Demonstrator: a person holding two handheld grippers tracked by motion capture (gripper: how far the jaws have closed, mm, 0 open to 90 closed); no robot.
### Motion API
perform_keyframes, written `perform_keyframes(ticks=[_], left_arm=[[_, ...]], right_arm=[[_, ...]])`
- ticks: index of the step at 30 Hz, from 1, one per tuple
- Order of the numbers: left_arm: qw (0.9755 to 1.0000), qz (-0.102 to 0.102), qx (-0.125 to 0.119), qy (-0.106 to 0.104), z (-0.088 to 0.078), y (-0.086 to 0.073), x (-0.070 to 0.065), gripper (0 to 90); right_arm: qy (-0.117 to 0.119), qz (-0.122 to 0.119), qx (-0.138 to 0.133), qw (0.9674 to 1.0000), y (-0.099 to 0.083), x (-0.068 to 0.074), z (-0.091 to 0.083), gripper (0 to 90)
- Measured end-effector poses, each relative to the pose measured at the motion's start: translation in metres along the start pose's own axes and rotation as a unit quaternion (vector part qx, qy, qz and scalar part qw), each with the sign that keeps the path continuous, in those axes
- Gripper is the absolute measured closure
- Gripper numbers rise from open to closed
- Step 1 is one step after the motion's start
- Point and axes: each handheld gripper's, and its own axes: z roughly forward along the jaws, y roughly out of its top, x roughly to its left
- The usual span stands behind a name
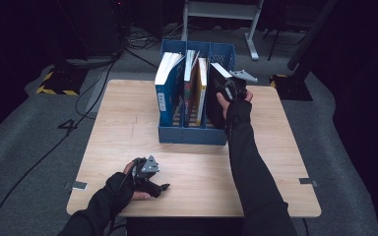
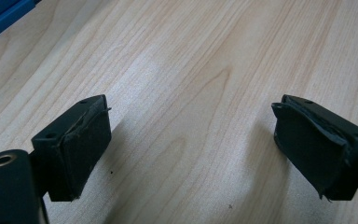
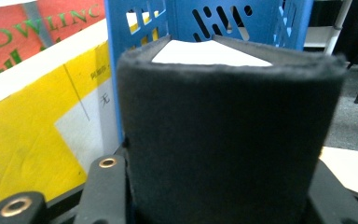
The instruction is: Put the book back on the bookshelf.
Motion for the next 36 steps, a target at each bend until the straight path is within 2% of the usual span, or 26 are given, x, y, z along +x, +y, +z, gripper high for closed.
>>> perform_keyframes(ticks=[11, 25, 30, 31, 34, 36], left_arm=[[1.0, 0.0, 0.0, -0.001, 0.0, 0.0, 0.0, 11.3], [1.0, 0.002, 0.001, 0.0, 0.0, 0.0, 0.0, 11.3], [1.0, 0.001, 0.001, 0.0, 0.0, 0.0, 0.0, 11.4], [1.0, 0.0, 0.0, 0.001, 0.0, 0.0, 0.0, 11.4], [1.0, 0.0, 0.0, 0.001, 0.0, 0.0, 0.0, 11.4], [1.0, 0.0, 0.0, 0.002, 0.0, 0.0, 0.0, 11.4]], right_arm=[[0.01, -0.031, 0.014, 0.9994, -0.011, 0.0, -0.014, 51.4], [0.021, -0.051, 0.019, 0.9983, -0.026, -0.001, -0.026, 48.1], [0.034, -0.044, 0.024, 0.9982, -0.026, -0.002, -0.029, 45.7], [0.044, -0.044, 0.029, 0.9976, -0.026, -0.003, -0.031, 44.1], [0.056, -0.054, 0.026, 0.9966, -0.029, -0.007, -0.039, 40.7], [0.06, -0.059, 0.035, 0.9958, -0.033, -0.009, -0.045, 39.3]])
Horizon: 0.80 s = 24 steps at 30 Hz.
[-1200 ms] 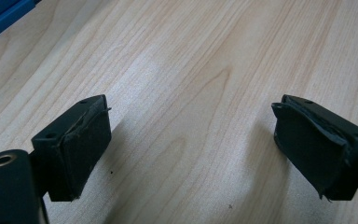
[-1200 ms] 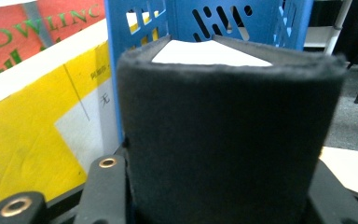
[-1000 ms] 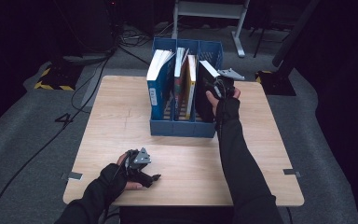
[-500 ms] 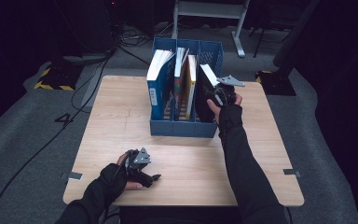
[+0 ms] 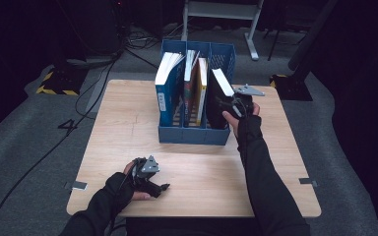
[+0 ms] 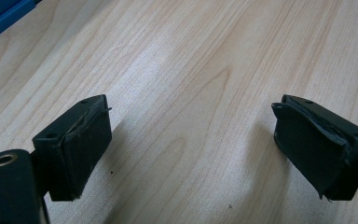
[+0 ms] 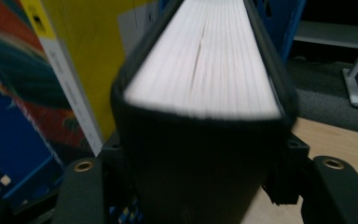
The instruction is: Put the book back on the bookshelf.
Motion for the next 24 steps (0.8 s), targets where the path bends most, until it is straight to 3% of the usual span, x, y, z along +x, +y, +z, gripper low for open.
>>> perform_keyframes(ticks=[1, 4, 8, 12, 16, 24], left_arm=[[1.0, 0.0, 0.0, 0.0, 0.0, 0.0, 0.0, 11.5], [1.0, 0.0, 0.0, 0.0, 0.0, 0.0, 0.0, 11.5], [1.0, 0.0, 0.001, 0.0, 0.0, 0.0, 0.0, 11.5], [1.0, 0.001, 0.001, -0.001, 0.0, 0.0, 0.0, 11.4], [1.0, 0.001, 0.001, -0.002, 0.0, 0.0, 0.0, 11.2], [1.0, 0.001, 0.001, -0.002, 0.0, 0.0, 0.0, 11.3]], right_arm=[[-0.001, -0.015, 0.008, 0.9998, -0.006, 0.0, -0.006, 39.3], [0.002, -0.018, 0.007, 0.9998, -0.012, -0.001, -0.013, 39.4], [0.004, -0.032, 0.03, 0.999, -0.025, -0.001, -0.02, 41.8], [0.018, -0.041, 0.043, 0.9981, -0.034, -0.001, -0.016, 50.3], [0.021, -0.045, 0.055, 0.9973, -0.039, 0.003, -0.012, 51.0], [0.013, -0.048, 0.064, 0.9967, -0.032, 0.015, -0.001, 49.4]])
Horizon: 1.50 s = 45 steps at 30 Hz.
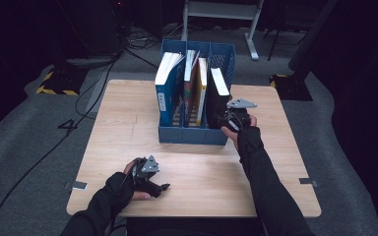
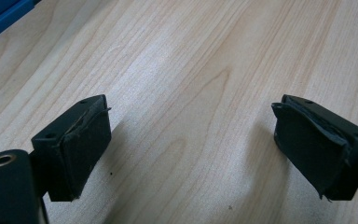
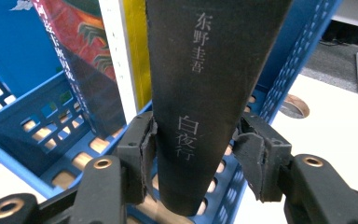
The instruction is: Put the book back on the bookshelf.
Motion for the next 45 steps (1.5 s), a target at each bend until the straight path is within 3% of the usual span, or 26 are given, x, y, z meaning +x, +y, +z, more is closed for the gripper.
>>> perform_keyframes(ticks=[16, 27, 40, 45], left_arm=[[1.0, -0.001, 0.0, 0.0, 0.0, 0.0, 0.0, 11.3], [1.0, 0.0, 0.0, 0.0, 0.0, 0.0, 0.0, 11.3], [1.0, 0.001, 0.0, 0.0, 0.0, 0.0, 0.0, 11.4], [1.0, 0.001, 0.0, 0.0, 0.0, 0.0, 0.0, 11.5]], right_arm=[[-0.015, 0.014, 0.033, 0.9993, 0.024, 0.001, 0.025, 48.4], [-0.025, 0.02, 0.026, 0.9992, 0.028, -0.001, 0.035, 48.1], [-0.011, 0.014, 0.024, 0.9996, 0.028, -0.004, 0.028, 50.6], [-0.01, 0.0, 0.026, 0.9996, 0.03, -0.008, 0.021, 51.1]])
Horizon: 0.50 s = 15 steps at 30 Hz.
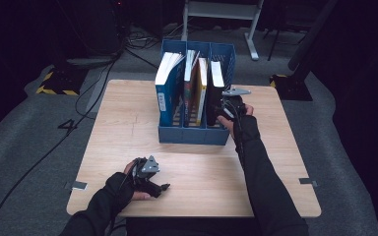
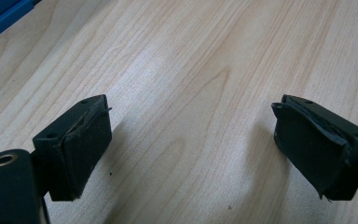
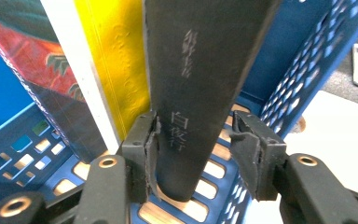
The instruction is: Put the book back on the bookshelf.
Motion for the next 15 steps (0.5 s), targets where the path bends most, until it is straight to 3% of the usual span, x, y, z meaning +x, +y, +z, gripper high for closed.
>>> perform_keyframes(ticks=[7, 15], left_arm=[[1.0, 0.0, 0.0, 0.0, 0.0, 0.0, 0.0, 11.5], [1.0, 0.0, 0.0, 0.0, 0.0, 0.0, 0.0, 11.5]], right_arm=[[0.01, -0.011, -0.001, 0.9999, -0.001, -0.002, -0.007, 47.1], [0.018, -0.041, 0.008, 0.999, -0.001, 0.0, -0.016, 43.9]])
